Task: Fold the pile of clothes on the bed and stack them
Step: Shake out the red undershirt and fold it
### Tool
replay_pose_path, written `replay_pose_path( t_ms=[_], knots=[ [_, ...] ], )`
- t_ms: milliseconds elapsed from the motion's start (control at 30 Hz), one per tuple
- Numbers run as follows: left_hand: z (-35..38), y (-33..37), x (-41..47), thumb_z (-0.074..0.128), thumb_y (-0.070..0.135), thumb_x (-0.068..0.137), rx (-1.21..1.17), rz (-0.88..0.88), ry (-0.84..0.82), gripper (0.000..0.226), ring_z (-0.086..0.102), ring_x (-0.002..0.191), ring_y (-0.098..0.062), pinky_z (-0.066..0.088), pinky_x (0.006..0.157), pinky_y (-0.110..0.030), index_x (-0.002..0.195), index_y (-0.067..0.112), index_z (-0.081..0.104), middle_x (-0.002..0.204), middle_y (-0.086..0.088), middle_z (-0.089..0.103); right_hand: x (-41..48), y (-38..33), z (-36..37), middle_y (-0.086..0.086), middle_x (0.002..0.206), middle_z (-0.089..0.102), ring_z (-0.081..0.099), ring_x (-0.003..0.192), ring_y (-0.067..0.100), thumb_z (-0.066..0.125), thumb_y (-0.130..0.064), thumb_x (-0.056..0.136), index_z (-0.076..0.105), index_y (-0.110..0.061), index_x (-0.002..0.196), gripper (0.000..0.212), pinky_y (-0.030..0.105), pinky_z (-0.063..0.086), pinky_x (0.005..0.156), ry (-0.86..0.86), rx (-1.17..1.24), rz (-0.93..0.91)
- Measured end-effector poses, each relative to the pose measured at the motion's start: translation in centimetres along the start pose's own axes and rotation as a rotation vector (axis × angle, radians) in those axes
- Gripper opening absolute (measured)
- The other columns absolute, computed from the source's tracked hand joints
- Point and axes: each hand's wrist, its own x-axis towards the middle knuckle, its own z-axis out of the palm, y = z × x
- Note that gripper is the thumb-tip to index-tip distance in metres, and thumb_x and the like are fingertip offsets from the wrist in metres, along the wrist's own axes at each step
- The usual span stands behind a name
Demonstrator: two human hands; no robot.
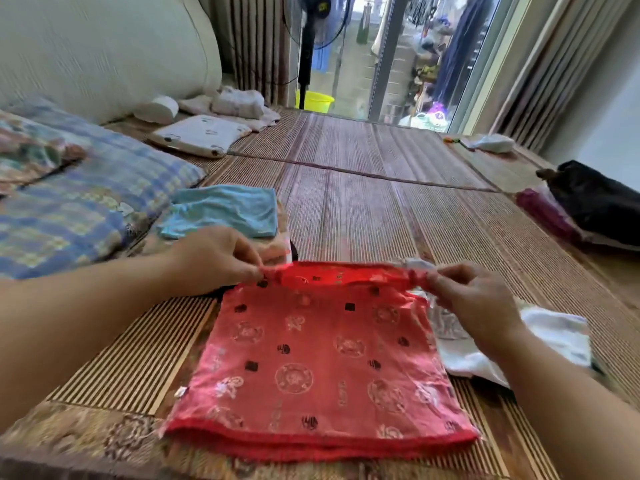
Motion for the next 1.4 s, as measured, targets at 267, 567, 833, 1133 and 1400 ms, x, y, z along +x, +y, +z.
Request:
replay_pose_path(
  t_ms=[267, 567, 833, 1133, 1400],
  knots=[
    [3.8, -1.1, -6.8, 0.075, 0.039, 0.07, 0.137, 0.16, -0.509, 0.012, 0.059, 0.067, 0.011, 0.041, 0.06, -0.006, 0.066, 0.046, 0.066, 0.071, 0.032, 0.064, -10.6, 3.6, -2.6, -0.001, 0.07, 0.072, 0.067, 0.067, 0.011, 0.084, -0.018, 0.069, 0.073, -0.031, 0.071, 0.017, 0.031, 0.052, 0.071, -0.36, -0.259, 0.127],
    [8.9, -2.6, -5.6, 0.053, 0.076, 0.073, 0.29, 0.146, -0.311, 0.071, 0.025, 0.137, -0.008, 0.025, 0.114, -0.032, 0.138, 0.05, 0.036, 0.144, 0.022, 0.031, -12.2, 1.0, 6.7, -0.012, 0.128, 0.056, 0.043, 0.13, 0.017, 0.053, -0.045, 0.09, 0.06, -0.038, 0.12, 0.032, 0.048, 0.029, 0.111, -0.196, -0.68, -0.056],
    [9.3, -0.7, -5.0, 0.019, 0.089, 0.072, 0.724, 0.15, -0.434, 0.087, 0.048, 0.124, -0.027, 0.035, 0.097, -0.045, 0.143, 0.041, 0.031, 0.141, -0.003, 0.049, -9.6, 4.5, 11.9, -0.007, 0.159, -0.02, -0.022, 0.145, 0.029, 0.007, -0.095, 0.06, -0.013, -0.061, 0.139, 0.088, 0.065, -0.013, 0.106, -0.611, -0.933, 0.032],
    [5.7, -2.1, -7.3, 0.055, 0.055, 0.077, 0.426, 0.341, -0.528, 0.056, 0.05, 0.118, -0.014, 0.044, 0.099, -0.034, 0.131, 0.044, 0.049, 0.126, 0.013, 0.056, -10.0, 2.0, 8.4, -0.004, 0.133, 0.058, 0.049, 0.126, 0.02, 0.051, -0.062, 0.084, 0.059, -0.037, 0.127, 0.051, 0.051, 0.034, 0.108, -0.393, -0.826, -0.473],
    [6.4, -6.5, -8.2, 0.045, 0.001, 0.079, 0.317, 0.451, -0.308, 0.067, 0.045, 0.123, -0.007, 0.021, 0.104, -0.01, 0.133, 0.04, 0.054, 0.137, 0.016, 0.054, -20.9, 0.3, 12.5, 0.001, 0.113, 0.071, 0.067, 0.103, 0.024, 0.081, -0.055, 0.058, 0.073, -0.031, 0.11, 0.057, 0.039, 0.057, 0.084, -0.412, -0.737, -0.693]
  ],
)
